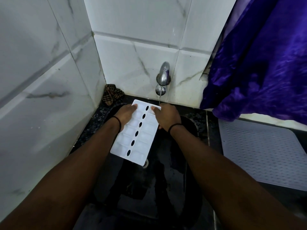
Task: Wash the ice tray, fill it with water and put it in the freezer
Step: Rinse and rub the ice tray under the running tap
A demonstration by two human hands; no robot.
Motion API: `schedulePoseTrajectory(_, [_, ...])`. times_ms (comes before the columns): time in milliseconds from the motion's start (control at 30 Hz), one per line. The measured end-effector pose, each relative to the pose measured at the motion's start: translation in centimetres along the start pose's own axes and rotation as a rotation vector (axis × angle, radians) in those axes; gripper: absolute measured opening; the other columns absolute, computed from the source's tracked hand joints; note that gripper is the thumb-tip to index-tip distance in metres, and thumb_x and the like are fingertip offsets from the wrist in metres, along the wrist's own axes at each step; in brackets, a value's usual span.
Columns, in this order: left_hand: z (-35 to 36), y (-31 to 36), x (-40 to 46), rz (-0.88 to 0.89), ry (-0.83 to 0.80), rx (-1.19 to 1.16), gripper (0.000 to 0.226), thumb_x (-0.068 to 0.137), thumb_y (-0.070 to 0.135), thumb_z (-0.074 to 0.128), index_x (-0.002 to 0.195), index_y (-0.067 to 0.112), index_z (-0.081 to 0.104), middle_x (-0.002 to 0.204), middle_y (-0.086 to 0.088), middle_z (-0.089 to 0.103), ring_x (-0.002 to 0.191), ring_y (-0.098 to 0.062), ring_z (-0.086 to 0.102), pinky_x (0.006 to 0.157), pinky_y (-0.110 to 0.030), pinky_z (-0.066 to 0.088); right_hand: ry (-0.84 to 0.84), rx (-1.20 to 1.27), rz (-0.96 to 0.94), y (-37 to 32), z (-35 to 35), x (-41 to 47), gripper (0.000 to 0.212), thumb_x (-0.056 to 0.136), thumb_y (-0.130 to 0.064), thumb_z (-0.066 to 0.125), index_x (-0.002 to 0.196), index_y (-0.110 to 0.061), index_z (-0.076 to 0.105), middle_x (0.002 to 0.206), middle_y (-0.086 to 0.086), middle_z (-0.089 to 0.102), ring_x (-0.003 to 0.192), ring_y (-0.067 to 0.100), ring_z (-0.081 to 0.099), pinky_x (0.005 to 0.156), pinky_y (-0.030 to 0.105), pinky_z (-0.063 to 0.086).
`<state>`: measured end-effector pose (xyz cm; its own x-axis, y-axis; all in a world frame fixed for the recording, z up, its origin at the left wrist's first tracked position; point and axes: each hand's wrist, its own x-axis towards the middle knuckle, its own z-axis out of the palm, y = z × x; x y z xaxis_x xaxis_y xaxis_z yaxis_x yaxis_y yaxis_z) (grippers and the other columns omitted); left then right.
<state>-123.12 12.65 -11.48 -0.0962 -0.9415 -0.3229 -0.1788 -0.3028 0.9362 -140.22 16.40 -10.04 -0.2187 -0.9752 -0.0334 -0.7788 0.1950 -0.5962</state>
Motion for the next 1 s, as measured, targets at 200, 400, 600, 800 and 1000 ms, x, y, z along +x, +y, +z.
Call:
schedulePoseTrajectory(200, [0.2,0.0,0.5,-0.016,0.051,0.02,0.021,0.098,0.028,0.05,0.107,0.012,0.06,0.086,0.003,0.057,0.078,-0.011,0.052,0.066,-0.023,0.041,-0.116,0.658,0.281,-0.7,0.9,-0.4,0.024,0.088,0.0,0.039,0.099,-0.004,0.061,0.096,0.019,0.061,0.083,0.03,0.06,0.062,0.033,0.048])
schedulePoseTrajectory(400, [1.2,0.1,0.1,-0.05,0.008,0.033,0.033,0.099,0.026,0.046,0.114,0.0,0.061,0.095,-0.01,0.061,0.085,-0.025,0.058,0.079,-0.033,0.046,-0.091,0.888,0.379,0.7,1.5,-1.2,0.011,0.092,-0.006,0.061,0.082,-0.01,0.06,0.087,0.014,0.063,0.075,0.024,0.06,0.064,0.032,0.047])
schedulePoseTrajectory(600, [1.3,-0.1,0.1,-0.089,0.011,0.082,0.03,0.099,0.026,0.048,0.113,0.003,0.061,0.106,-0.014,0.062,0.078,-0.02,0.059,0.067,-0.027,0.048,-0.179,0.833,0.477,0.8,0.7,-0.6,0.016,0.086,-0.018,0.075,0.088,-0.009,0.062,0.079,0.008,0.065,0.066,0.02,0.063,0.059,0.032,0.057])
schedulePoseTrajectory(800, [1.9,-0.5,0.3,-0.129,0.069,0.0,0.036,0.098,0.028,0.049,0.12,0.001,0.058,0.099,-0.007,0.061,0.07,-0.011,0.049,0.069,-0.025,0.038,-0.335,1.158,0.541,0.6,0.3,-1.1,0.017,0.093,-0.009,0.054,0.107,-0.006,0.064,0.102,0.017,0.067,0.079,0.028,0.065,0.077,0.039,0.054])
schedulePoseTrajectory(1000, [2.6,-0.2,0.4,-0.066,0.107,-0.007,0.031,0.099,0.029,0.046,0.112,0.004,0.06,0.088,-0.001,0.057,0.074,-0.014,0.05,0.072,-0.026,0.038,-0.335,1.238,0.548,2.1,1.5,-2.2,0.026,0.097,-0.031,0.056,0.108,-0.01,0.068,0.108,0.014,0.072,0.091,0.029,0.069,0.09,0.045,0.054])
